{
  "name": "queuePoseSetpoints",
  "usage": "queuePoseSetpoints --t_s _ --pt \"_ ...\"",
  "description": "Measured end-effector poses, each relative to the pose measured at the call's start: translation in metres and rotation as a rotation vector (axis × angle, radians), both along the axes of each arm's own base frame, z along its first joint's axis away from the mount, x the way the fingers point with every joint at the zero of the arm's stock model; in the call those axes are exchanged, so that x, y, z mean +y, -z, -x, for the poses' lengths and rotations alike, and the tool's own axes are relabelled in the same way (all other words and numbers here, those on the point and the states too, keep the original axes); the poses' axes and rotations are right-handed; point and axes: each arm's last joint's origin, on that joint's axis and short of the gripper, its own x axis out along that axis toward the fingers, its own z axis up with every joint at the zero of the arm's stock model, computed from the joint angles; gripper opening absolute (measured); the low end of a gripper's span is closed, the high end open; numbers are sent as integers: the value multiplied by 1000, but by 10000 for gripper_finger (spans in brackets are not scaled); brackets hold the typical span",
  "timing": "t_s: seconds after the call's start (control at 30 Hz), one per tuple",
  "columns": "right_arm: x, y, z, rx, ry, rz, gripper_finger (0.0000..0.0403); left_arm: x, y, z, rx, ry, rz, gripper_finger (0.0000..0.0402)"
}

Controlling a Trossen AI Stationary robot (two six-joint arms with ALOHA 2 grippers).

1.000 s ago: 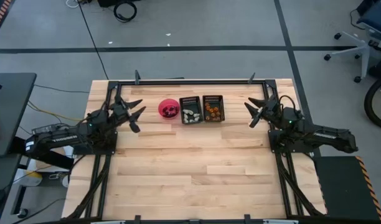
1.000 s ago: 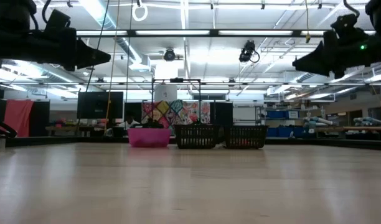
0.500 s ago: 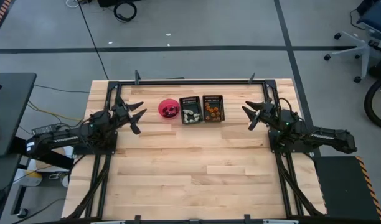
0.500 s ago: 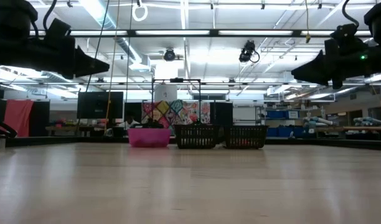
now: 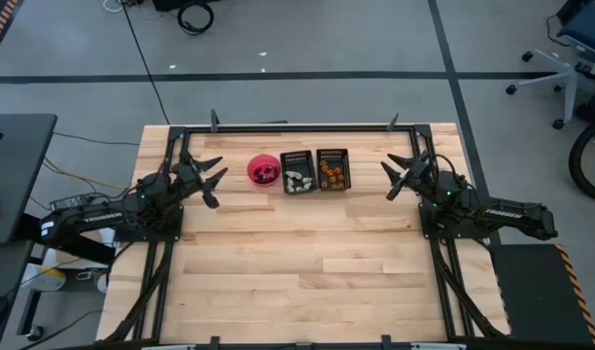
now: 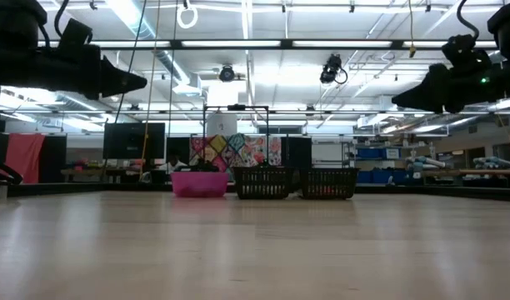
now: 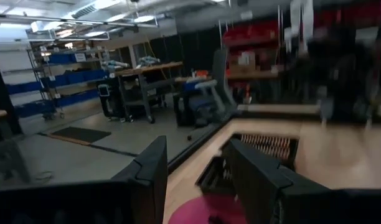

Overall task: Sort Halloween decoration
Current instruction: Return to Home Position

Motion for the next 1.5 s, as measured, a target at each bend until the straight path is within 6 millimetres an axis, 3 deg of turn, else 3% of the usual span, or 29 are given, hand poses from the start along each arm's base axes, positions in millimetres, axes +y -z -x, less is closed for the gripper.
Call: queuePoseSetpoints --t_s 0.2,1.5 --pt "0 -1 0 44 2 54 162 0 -8 1 -109 8 14 141" --pt "0 -1 0 46 2 56 162 0 -7 1 -100 8 17 141"
